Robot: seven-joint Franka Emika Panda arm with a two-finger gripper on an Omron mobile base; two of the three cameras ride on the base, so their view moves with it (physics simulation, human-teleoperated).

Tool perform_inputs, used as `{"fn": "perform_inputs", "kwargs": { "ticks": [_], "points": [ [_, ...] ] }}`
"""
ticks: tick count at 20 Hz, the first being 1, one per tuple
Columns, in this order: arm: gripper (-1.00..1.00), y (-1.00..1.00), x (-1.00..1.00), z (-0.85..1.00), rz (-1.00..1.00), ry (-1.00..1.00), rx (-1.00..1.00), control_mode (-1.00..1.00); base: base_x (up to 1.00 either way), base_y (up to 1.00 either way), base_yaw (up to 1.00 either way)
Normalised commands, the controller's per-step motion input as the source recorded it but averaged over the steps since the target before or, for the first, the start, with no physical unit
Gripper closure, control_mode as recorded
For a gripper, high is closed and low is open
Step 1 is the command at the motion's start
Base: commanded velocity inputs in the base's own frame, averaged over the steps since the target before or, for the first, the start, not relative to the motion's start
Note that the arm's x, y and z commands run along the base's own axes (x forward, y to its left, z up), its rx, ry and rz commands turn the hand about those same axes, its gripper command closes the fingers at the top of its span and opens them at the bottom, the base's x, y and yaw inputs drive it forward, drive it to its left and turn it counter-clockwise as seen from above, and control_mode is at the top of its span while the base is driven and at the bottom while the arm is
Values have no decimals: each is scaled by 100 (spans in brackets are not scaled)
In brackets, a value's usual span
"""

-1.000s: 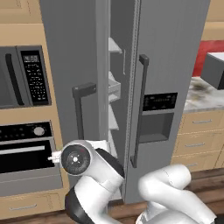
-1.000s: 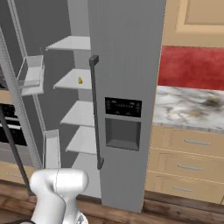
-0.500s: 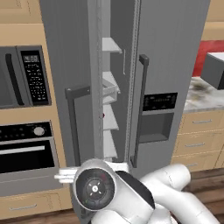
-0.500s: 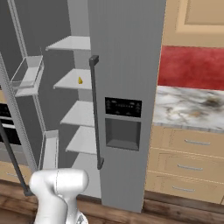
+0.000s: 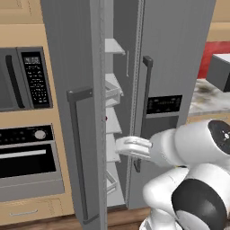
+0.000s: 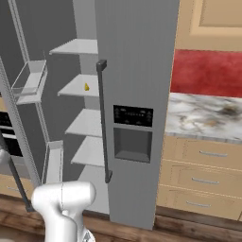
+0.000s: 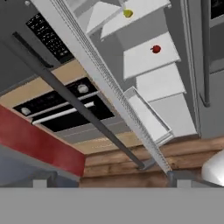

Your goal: Take the lemon wedge from the fridge and place it on the plate with fish on the dining counter.

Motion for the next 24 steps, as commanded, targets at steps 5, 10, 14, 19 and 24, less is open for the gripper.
{"fn": "perform_inputs", "kwargs": {
  "ticks": [5,10,14,19,24],
  "points": [
    [-100,-91,18,45,26,4,40,-100,0,0,0],
    [-100,-88,88,0,22,5,33,-100,0,0,0],
    [-100,-70,100,0,17,18,22,-100,0,0,0],
    [-100,-10,100,-10,5,14,12,-100,0,0,0],
    [-100,41,100,-3,0,12,2,-100,0,0,0]
  ]
}}
